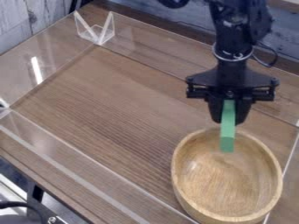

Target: Put green stick into wooden bowl

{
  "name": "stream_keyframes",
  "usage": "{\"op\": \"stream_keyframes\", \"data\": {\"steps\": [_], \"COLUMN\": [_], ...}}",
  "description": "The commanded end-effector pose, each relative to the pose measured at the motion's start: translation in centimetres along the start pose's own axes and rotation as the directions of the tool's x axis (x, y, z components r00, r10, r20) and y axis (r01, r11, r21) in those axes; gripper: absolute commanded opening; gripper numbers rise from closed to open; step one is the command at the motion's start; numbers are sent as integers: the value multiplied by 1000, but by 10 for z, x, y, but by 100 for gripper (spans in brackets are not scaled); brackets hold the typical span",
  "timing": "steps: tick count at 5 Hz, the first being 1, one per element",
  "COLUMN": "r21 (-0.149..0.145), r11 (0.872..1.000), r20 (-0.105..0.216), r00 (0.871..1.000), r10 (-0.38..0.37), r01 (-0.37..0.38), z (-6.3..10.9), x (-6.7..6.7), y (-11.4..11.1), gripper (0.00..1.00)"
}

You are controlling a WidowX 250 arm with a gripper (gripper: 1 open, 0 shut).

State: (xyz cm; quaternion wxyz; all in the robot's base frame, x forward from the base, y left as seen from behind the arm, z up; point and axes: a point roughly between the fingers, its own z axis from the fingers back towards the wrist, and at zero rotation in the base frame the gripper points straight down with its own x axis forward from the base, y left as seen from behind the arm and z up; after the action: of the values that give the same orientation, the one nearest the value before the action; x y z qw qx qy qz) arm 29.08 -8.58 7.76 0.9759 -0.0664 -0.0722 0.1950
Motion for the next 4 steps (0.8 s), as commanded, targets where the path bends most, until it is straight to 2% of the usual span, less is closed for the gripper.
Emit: {"op": "stream_keyframes", "data": {"steps": [1,4], "r21": [-15,-19], "r11": [1000,1000], "r20": [31,36], "r00": [1000,999], "r10": [-1,-4], "r01": [2,5], "z": [2,-8], "x": [3,6], "y": [-4,-6], "gripper": [0,0]}}
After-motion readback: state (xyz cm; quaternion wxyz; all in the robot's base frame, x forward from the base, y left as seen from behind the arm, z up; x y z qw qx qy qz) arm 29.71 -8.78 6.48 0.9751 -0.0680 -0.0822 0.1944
